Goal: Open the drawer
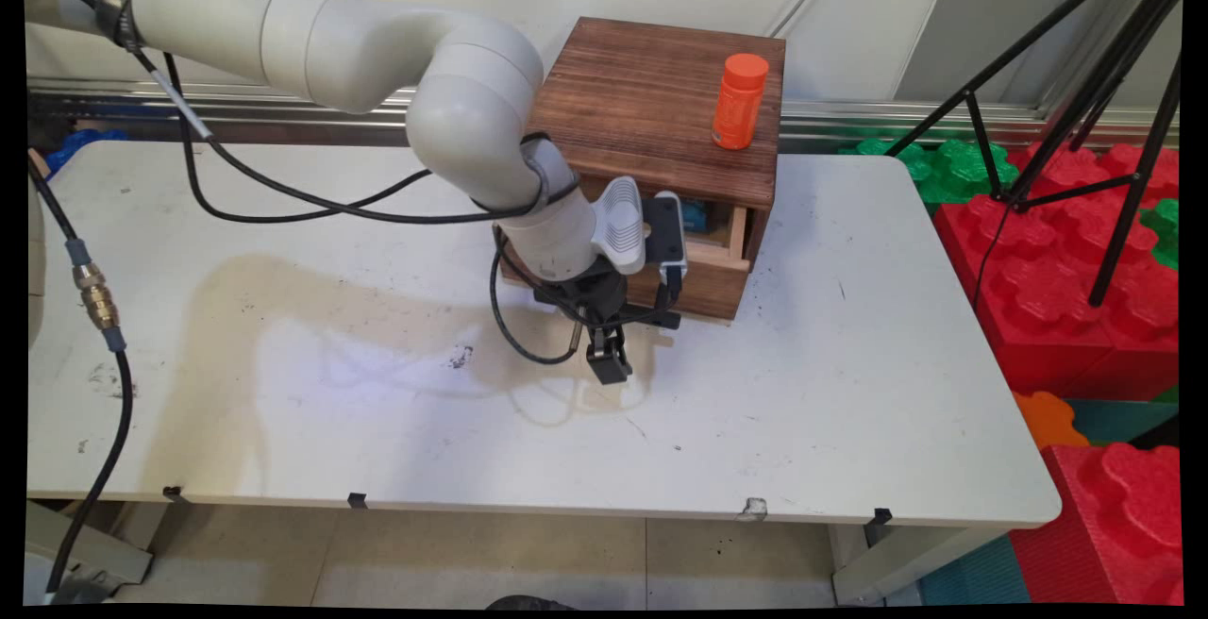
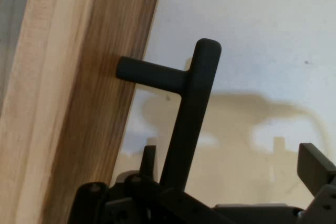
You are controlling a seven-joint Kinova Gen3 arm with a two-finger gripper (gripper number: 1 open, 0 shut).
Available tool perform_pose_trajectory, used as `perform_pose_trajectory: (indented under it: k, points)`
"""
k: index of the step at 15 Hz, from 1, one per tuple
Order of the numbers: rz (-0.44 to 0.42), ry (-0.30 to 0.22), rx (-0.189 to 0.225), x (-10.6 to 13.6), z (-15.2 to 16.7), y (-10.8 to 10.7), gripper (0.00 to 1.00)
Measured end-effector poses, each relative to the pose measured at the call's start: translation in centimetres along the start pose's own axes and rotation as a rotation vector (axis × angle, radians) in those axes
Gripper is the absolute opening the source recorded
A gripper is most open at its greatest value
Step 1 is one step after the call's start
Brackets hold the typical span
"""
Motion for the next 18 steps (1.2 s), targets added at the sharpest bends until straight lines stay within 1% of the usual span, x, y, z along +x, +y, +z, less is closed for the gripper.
perform_pose_trajectory:
  k: [8, 18]
  points:
    - [-0.025, -0.021, -0.022, -0.6, -0.9, 3.0, 1.0]
    - [-0.037, -0.036, -0.048, -1.4, -2.0, 6.7, 1.0]
